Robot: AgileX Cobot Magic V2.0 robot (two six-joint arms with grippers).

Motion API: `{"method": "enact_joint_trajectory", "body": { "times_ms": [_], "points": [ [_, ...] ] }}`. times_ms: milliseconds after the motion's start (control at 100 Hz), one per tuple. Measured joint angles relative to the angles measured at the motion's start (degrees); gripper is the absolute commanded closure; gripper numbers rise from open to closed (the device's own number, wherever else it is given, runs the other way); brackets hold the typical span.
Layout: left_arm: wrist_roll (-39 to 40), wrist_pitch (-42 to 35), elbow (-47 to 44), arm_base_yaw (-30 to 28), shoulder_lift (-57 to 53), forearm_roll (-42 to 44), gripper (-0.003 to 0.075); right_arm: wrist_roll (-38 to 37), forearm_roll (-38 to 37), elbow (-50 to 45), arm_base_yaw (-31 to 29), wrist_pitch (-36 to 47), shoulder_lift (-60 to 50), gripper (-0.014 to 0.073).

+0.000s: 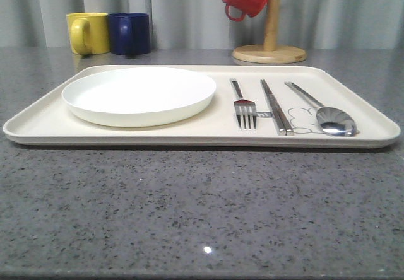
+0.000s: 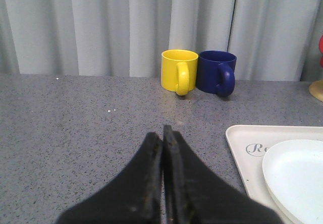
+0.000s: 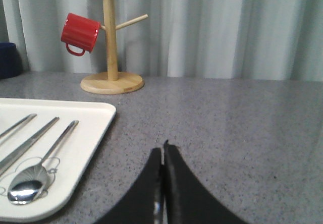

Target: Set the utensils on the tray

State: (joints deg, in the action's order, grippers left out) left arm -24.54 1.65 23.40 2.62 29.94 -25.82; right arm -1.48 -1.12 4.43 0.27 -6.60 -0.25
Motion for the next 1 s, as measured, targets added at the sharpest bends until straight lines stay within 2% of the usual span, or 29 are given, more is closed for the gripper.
{"method": "enact_joint_trajectory", "body": {
  "times_ms": [310,1000],
  "points": [
    [0.0,0.0,0.0,0.0,0.0,0.0,0.0738,0.0,0.09,-5.83,0.0,4.7,-0.26,0.0662],
    [0.0,0.0,0.0,0.0,0.0,0.0,0.0738,0.0,0.13,-5.96,0.0,6.12,-0.26,0.0662]
  ]
}}
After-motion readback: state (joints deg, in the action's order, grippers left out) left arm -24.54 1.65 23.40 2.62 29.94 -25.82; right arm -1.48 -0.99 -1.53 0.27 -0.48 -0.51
